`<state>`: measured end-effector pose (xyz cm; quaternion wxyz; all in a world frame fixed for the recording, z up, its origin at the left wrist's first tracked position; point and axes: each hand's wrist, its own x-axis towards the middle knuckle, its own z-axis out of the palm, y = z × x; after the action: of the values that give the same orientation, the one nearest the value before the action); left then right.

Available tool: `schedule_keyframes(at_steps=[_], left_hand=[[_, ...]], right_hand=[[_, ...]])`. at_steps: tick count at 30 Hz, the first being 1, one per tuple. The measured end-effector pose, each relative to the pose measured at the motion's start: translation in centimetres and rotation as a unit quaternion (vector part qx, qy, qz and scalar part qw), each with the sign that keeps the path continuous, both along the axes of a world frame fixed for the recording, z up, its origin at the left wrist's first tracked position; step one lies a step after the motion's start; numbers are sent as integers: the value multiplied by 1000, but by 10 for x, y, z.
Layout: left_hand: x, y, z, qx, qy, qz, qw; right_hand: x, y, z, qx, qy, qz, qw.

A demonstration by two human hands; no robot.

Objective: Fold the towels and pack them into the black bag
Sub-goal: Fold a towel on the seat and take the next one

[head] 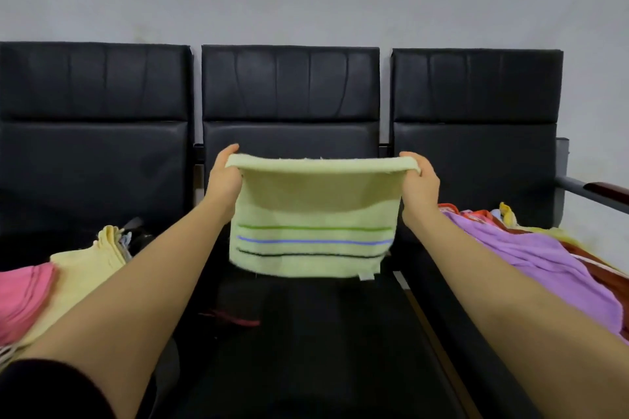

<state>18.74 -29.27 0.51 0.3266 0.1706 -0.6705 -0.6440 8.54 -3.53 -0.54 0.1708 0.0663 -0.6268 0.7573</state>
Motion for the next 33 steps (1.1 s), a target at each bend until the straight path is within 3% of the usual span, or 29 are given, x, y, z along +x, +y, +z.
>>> schedule_keyframes(at_steps=[6, 13, 20, 24, 27, 33], left_hand=[[7, 19, -25, -17, 65, 53, 996], [38, 39, -101, -79, -123, 111, 983], [68, 51, -133, -125, -232, 184, 947], [75, 53, -144, -147, -259, 202, 933], [71, 48, -159, -238, -304, 182, 904], [55, 34, -187, -374, -438, 111, 810]], right_hand=[[8, -1, -15, -13, -1, -11, 1000], [9, 24, -103, 144, -117, -43, 982], [68, 43, -100, 229, -148, -162, 948], [80, 45, -105, 280, -144, -152, 937], [76, 45, -113, 314, -165, -120, 927], [46, 32, -144, 324, -184, -46, 927]])
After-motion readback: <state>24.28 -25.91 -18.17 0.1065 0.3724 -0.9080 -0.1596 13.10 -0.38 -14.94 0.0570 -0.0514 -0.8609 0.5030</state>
